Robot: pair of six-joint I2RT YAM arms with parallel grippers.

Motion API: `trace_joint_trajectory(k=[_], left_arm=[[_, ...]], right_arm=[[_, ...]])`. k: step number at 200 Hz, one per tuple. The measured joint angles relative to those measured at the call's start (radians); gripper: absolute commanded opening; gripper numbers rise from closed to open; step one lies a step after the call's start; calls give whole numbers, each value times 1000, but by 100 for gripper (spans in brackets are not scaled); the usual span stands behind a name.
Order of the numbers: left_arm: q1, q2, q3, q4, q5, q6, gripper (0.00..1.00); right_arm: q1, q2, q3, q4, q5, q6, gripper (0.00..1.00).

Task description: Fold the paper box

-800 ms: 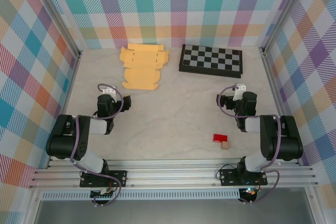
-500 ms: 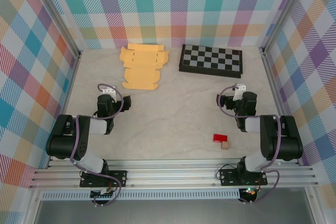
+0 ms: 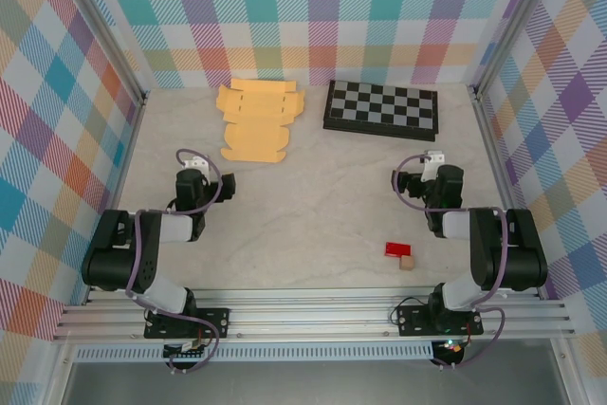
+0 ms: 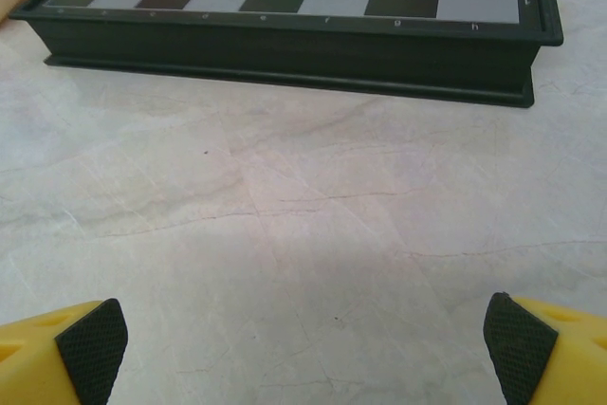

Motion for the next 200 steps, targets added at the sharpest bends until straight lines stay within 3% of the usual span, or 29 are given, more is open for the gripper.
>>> trace_joint_trajectory(k=[35,63,127,200], left_arm=[[-14,-167,171,-283,-111,-92,100],[-18,-146,411,-522,-118,-234,100],[-120,257,877,-857,-18,-392,100],[-186,717,1303,-1060,40,-391,100]], right_arm=[[64,-40,236,-335,133,36,100],[105,-53,426,-531,162,108,100],[225,-56,684,-889,185,189,100],[310,-56,710,-1028,154,214,100]])
